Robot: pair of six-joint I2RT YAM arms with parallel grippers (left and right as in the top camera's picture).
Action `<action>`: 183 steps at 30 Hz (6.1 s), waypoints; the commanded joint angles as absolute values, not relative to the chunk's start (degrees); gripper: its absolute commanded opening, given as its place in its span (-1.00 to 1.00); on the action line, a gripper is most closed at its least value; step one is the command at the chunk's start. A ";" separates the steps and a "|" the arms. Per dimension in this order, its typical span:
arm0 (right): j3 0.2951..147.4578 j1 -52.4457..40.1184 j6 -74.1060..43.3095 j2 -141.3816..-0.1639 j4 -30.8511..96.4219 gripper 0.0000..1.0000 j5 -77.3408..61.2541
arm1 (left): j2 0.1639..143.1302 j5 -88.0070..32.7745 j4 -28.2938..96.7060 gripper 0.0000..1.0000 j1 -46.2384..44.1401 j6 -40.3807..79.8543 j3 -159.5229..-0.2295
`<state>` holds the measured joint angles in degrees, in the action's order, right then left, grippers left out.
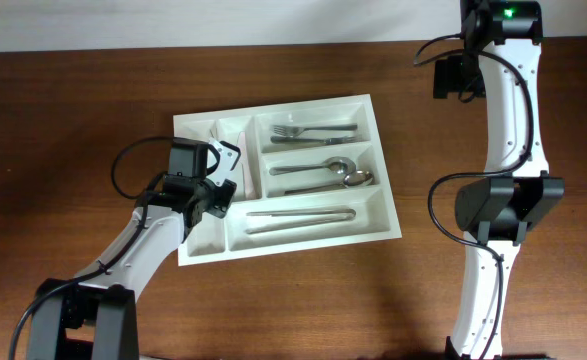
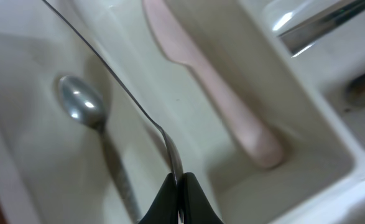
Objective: Pack container
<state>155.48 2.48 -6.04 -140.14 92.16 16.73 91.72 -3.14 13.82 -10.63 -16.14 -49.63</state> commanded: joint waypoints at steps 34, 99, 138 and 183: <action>156.44 2.33 -6.72 -138.58 92.16 0.97 18.04 | 91.81 1.52 17.54 -0.22 -6.31 -22.83 -50.52; 156.44 2.33 -6.72 -138.58 92.14 0.98 18.04 | 91.72 18.87 22.41 0.99 10.20 7.05 -73.23; 156.44 2.33 -6.72 -138.58 92.16 0.98 18.06 | 41.34 10.85 20.80 0.99 3.64 3.03 -60.53; 156.44 2.33 -6.72 -138.58 92.14 0.98 18.04 | 0.27 5.37 1.48 0.98 2.79 0.21 -0.49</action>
<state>155.48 2.48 -6.04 -140.14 92.18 16.73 0.84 5.96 0.82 2.44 -0.19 -0.84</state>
